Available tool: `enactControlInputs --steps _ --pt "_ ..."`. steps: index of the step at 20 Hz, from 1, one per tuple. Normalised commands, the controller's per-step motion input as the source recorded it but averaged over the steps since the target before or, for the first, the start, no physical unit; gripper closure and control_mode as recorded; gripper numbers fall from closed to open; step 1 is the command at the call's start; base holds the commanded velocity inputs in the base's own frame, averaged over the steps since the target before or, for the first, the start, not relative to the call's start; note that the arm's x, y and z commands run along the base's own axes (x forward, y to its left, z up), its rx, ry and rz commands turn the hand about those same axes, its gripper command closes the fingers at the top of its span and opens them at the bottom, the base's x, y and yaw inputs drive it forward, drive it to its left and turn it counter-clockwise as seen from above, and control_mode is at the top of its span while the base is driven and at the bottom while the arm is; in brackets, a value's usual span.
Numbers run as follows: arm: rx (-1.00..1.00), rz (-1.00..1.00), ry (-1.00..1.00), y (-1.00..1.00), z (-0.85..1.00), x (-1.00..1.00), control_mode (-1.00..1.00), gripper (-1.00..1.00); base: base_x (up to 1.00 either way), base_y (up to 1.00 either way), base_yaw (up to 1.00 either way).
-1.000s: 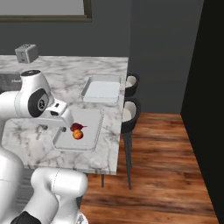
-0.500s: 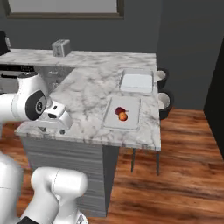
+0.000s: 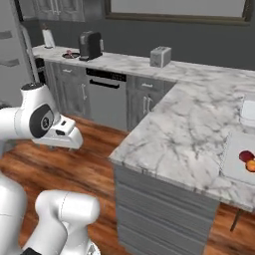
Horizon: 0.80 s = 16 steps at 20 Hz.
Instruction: Place the cold items (pear and peach) from the fridge in one tupperware on the dining counter. Place the warm items (hot dog and kebab skewer) in the stove area in another tupperware.
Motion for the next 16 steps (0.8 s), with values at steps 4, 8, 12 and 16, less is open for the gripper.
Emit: enactControlInputs --steps 4,8,12,16 --pt "0.0 0.0 0.0 0.0 0.0 0.0 1.0 -1.0 0.04 1.0 0.18" --pt "0.0 0.0 0.0 0.0 0.0 0.0 1.0 -1.0 0.61 0.99 -0.16" --pt "0.0 0.0 0.0 0.0 0.0 0.0 1.0 -1.0 0.82 0.89 -0.39" --pt "0.0 0.0 0.0 0.0 0.0 0.0 1.0 -1.0 0.93 0.64 -0.46"
